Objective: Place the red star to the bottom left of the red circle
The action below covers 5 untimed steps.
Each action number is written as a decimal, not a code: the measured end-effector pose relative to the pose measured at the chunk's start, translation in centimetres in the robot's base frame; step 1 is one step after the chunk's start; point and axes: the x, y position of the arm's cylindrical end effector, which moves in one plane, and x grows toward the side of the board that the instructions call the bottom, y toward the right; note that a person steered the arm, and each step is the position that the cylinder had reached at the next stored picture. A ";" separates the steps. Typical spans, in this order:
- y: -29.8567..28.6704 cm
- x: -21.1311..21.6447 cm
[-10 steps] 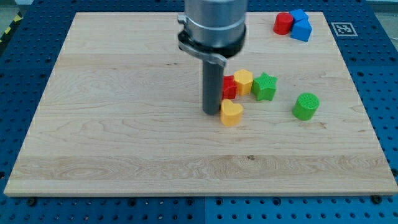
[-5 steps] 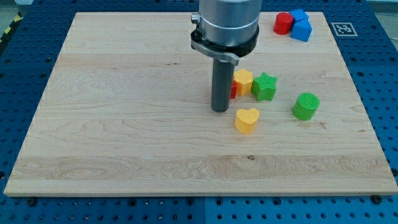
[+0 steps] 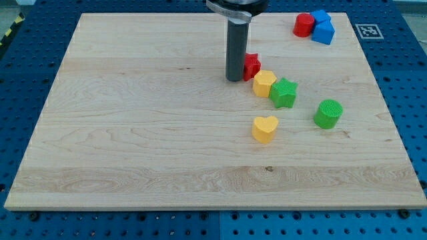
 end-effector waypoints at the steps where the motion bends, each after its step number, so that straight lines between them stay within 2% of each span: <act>1: 2.2 0.0; 3: 7.3 -3.3; 4: 7.4 -3.6; 5: 5.2 -1.1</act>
